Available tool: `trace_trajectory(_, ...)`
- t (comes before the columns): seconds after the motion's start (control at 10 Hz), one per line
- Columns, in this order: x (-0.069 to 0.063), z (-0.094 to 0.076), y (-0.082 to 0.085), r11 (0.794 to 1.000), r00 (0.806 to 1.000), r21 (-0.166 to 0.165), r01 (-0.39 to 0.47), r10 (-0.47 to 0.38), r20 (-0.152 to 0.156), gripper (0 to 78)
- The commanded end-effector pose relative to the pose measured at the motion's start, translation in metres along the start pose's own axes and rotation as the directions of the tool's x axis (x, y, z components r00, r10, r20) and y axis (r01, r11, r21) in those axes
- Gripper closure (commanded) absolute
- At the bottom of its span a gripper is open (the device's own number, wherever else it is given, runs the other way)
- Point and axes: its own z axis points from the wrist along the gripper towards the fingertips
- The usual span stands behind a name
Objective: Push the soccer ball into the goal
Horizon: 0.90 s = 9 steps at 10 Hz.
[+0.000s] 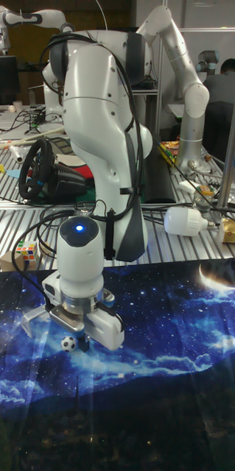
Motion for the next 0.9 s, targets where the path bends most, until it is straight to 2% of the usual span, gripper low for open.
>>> trace_trajectory(0.1, -0.013, -0.004, 0.007, 1.0, 1.0, -0.003, 0.004, -0.003, 0.013, 77.6)
trace_trajectory(0.3, -0.02, -0.003, 0.003, 1.0, 1.0, 0.003, 0.02, -0.02, 0.017, 77.6)
trace_trajectory(0.5, -0.024, -0.005, -0.005, 1.0, 1.0, 0.006, 0.02, -0.02, 0.006, 77.6)
trace_trajectory(0.6, -0.023, -0.004, -0.009, 1.0, 1.0, 0.01, 0.011, -0.011, 0.0, 77.6)
trace_trajectory(0.9, -0.017, 0.001, -0.017, 0.999, 1.0, 0.026, 0.02, -0.02, 0.006, 77.6)
